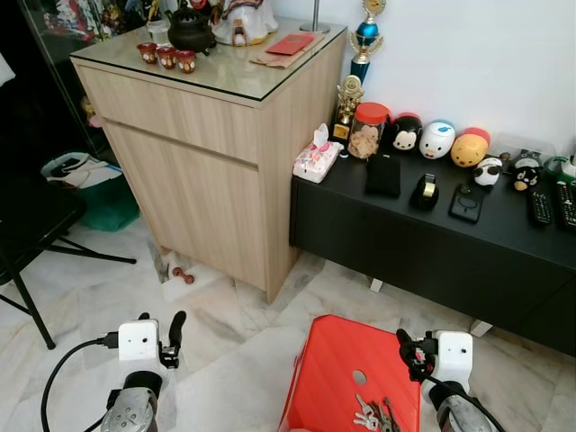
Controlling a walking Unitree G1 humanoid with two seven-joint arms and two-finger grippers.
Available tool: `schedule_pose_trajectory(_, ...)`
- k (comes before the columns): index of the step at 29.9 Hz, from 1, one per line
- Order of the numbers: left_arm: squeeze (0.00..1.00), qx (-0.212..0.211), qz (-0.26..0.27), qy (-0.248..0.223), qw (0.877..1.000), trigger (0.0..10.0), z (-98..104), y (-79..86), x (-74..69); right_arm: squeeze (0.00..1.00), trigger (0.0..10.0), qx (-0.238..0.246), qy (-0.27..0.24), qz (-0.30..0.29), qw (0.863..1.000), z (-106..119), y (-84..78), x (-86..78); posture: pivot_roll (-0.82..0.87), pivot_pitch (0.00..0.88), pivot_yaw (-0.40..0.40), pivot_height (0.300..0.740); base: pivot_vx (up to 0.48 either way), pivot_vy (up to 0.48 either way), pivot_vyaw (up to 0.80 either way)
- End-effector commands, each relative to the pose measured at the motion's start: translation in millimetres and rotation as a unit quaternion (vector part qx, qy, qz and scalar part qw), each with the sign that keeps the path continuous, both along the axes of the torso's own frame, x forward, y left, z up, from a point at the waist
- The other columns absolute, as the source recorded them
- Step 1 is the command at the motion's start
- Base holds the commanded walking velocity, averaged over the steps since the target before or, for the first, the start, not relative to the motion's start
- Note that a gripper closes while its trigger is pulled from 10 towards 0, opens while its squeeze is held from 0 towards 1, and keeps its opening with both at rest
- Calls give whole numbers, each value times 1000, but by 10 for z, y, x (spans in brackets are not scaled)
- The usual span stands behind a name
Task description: Hang keys on a hook
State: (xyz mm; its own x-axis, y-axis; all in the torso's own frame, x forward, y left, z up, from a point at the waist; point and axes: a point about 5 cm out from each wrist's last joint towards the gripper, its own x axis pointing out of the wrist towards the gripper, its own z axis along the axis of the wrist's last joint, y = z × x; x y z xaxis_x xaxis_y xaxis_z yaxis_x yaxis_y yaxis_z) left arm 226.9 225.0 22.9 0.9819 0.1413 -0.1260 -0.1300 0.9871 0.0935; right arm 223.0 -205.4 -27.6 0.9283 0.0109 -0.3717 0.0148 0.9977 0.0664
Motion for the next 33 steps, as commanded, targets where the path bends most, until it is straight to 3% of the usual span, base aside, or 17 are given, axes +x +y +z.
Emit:
schedule_pose_trajectory(1, 0, -4, 6, 9, 1000, 10000, -22, -2, -26, 0, 10000, -5, 3, -1, 1000, 2, -34, -19, -30, 0, -55, 665, 0, 0, 0)
schedule_pose_trajectory(5, 0, -6, 8, 10, 1000, 10000, -17, -14, -20, 0, 10000, -1, -3, 2, 1000, 17, -27, -15, -30, 0, -61, 638, 0, 0, 0)
schedule_pose_trajectory(24, 0, -14, 18, 0, 1000, 10000, 6, -91, 4, 0, 10000, 8, 3, 29, 1000, 32, -56, -25, -30, 0, -101, 638, 0, 0, 0)
schedule_pose_trajectory(33, 0, -11, 19, -2, 1000, 10000, 30, -56, 9, 0, 10000, 11, 16, 45, 999, -6, 58, 9, -4, 0, -93, 638, 0, 0, 356)
